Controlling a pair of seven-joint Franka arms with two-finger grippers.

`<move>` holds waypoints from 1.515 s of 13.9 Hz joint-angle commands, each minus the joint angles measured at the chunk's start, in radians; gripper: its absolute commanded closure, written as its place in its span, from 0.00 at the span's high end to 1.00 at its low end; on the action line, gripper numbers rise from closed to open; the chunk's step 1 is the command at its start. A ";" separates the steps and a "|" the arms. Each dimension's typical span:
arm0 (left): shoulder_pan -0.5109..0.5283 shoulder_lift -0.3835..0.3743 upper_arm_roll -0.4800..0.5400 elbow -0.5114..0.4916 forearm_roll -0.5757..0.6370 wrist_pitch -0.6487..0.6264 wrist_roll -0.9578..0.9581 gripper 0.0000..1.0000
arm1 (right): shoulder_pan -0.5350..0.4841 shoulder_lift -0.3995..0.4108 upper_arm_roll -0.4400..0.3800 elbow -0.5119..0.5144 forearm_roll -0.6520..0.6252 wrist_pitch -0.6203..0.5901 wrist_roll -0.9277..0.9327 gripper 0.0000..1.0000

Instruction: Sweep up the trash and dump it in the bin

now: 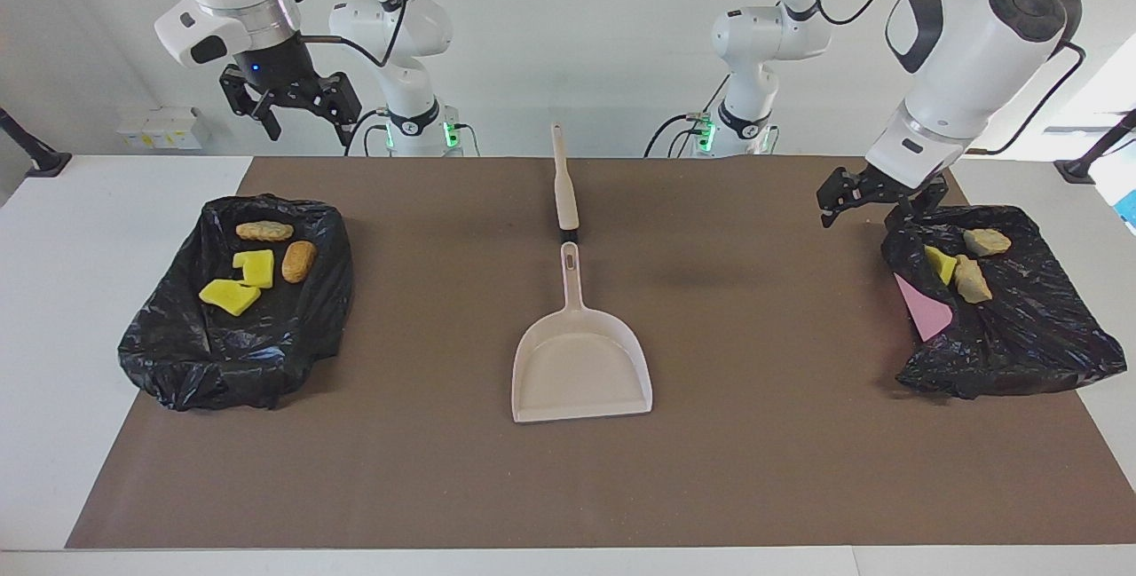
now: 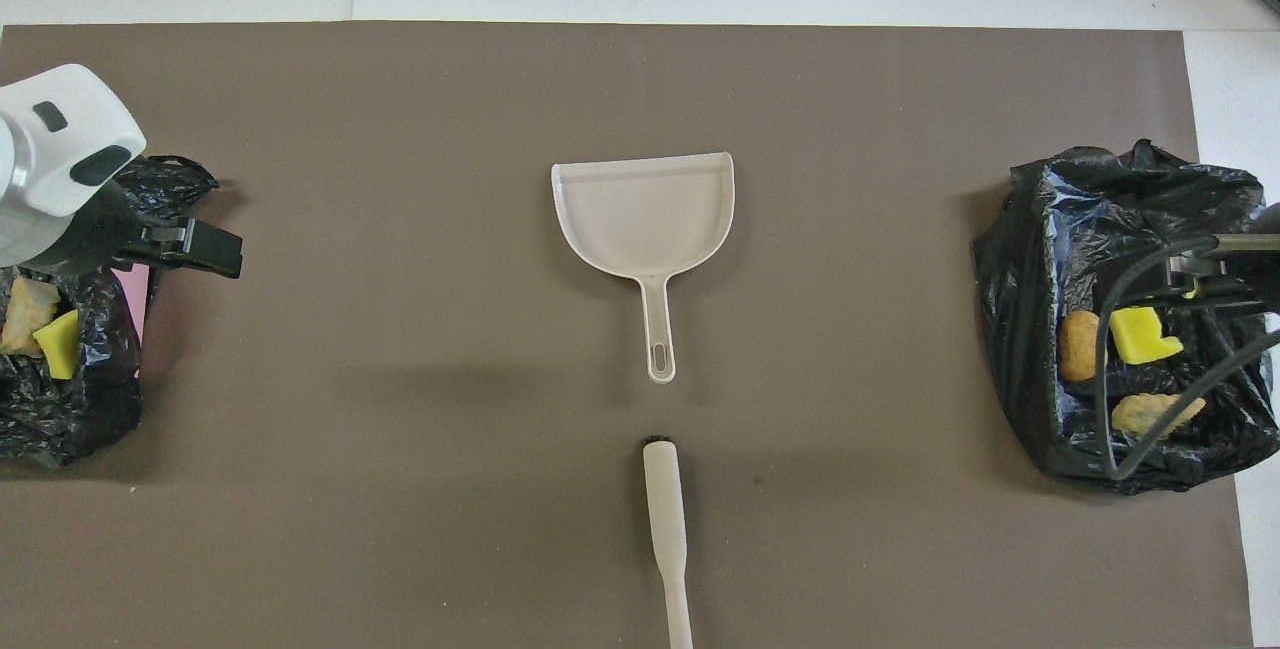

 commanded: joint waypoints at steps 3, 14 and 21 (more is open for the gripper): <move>0.003 -0.018 0.003 0.060 0.018 -0.116 0.018 1.00 | -0.013 -0.024 0.006 -0.031 -0.003 0.020 -0.022 1.00; 0.006 -0.006 0.006 0.085 0.008 -0.072 0.024 1.00 | -0.013 -0.024 0.004 -0.033 -0.003 0.018 -0.030 1.00; 0.007 -0.006 0.007 0.085 0.009 -0.087 0.058 1.00 | -0.014 -0.024 0.004 -0.033 -0.003 0.018 -0.030 1.00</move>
